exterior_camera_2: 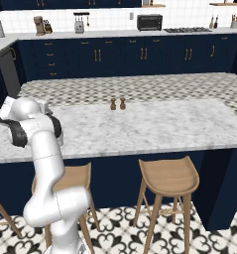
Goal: Take a straw from the drawer in front and place it inside the glass cup on the dining counter.
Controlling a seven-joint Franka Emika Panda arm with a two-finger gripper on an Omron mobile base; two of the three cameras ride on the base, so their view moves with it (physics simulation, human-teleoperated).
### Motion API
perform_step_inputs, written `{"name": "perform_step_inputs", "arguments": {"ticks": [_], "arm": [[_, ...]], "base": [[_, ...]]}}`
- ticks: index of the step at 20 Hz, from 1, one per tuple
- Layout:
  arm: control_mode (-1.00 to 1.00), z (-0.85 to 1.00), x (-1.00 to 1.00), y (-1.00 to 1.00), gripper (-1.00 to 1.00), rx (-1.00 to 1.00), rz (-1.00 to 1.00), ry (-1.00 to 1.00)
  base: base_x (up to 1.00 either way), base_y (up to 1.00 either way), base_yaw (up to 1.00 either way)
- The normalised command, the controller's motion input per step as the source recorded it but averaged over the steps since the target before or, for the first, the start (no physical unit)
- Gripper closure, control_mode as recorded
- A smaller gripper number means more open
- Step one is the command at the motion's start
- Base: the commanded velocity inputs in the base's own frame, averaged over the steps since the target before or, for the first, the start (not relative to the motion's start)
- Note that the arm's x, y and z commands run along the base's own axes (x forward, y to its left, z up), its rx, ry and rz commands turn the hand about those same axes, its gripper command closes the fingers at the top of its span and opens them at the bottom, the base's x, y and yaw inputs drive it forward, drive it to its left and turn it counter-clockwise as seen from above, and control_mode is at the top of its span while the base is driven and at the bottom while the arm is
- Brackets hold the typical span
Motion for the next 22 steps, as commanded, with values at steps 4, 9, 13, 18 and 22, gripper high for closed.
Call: {"name": "perform_step_inputs", "arguments": {"ticks": [4,9,13,18,22], "arm": [[-1.00,0.00,0.00,0.00,-1.00,0.25,0.00,0.05],[-1.00,0.00,0.00,0.00,-1.00,0.35,0.00,0.08],[-1.00,0.05,-0.10,0.00,-1.00,0.34,0.00,0.03],[-1.00,0.76,-0.69,0.00,-1.00,0.19,0.00,-0.20],[-1.00,1.00,-0.86,-0.18,-1.00,0.15,-0.01,-0.24]], "base": [[0.00,0.00,0.00],[0.00,0.00,0.00],[0.00,0.00,0.00],[0.00,0.00,0.00],[0.00,0.00,0.00]]}}
